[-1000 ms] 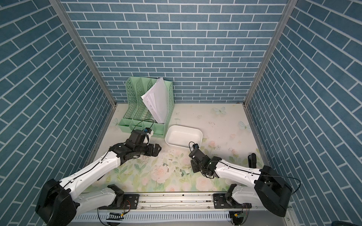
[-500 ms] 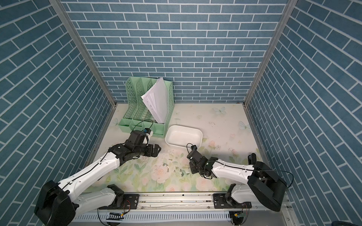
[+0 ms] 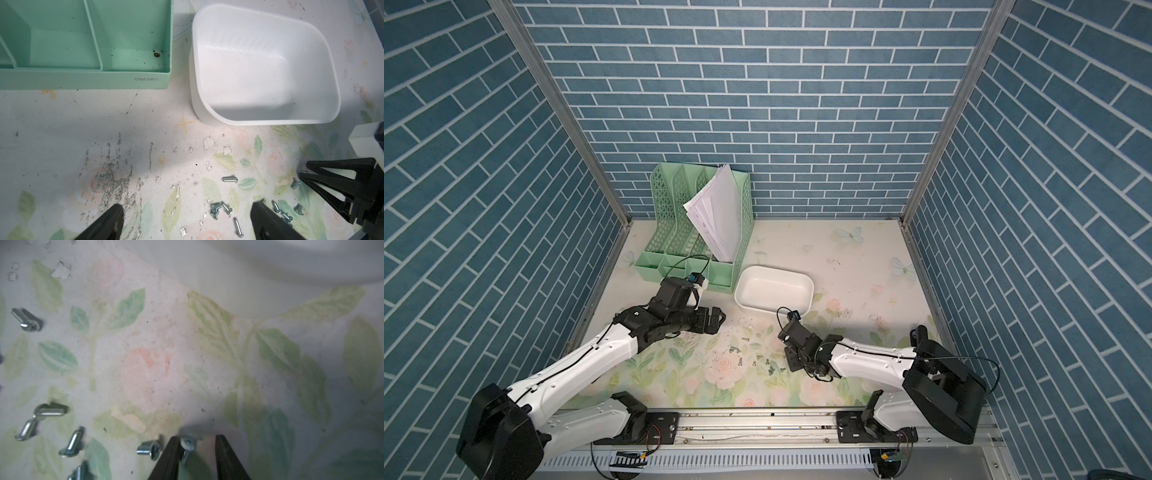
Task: Put the screws on the desktop into the storage box
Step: Pick up the screw from the center of the board.
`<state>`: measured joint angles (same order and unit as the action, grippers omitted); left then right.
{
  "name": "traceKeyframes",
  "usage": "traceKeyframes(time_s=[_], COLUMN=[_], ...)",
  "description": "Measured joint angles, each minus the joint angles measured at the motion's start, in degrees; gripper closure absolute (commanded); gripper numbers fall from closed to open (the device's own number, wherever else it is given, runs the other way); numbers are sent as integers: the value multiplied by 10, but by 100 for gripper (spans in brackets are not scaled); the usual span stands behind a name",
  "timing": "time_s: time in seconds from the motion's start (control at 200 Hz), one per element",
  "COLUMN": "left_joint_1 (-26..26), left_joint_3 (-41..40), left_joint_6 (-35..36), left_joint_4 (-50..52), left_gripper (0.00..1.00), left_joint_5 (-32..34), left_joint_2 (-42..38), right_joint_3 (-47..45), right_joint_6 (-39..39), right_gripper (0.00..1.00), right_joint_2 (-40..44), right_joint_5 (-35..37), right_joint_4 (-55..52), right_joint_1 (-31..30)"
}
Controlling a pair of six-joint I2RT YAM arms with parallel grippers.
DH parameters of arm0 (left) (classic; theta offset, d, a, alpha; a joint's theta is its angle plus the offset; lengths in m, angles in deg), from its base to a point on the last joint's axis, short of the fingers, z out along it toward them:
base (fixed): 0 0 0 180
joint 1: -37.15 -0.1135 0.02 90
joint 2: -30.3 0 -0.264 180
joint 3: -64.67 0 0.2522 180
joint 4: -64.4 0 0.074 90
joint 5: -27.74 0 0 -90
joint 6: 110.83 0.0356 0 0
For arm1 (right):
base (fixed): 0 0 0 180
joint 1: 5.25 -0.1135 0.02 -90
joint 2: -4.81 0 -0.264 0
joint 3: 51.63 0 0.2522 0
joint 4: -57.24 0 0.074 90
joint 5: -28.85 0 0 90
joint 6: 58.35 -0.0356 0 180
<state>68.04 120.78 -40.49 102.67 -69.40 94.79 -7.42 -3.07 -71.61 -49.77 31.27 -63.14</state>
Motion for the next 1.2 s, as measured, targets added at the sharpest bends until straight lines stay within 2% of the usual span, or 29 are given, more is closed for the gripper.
traceKeyframes(time_s=[0.93,1.2], left_joint_1=[-10,-11], left_joint_3=[-6,0], left_joint_6=[11,12], left_joint_4=[-25,-40], left_gripper=[0,0], left_joint_5=[-7,-28], left_joint_2=[0,46], right_joint_3=[9,16], right_joint_6=[2,2], right_gripper=[83,85], right_joint_2=[-22,-22], right_joint_5=[15,15], right_joint_4=[18,7], right_joint_1=[-5,-5])
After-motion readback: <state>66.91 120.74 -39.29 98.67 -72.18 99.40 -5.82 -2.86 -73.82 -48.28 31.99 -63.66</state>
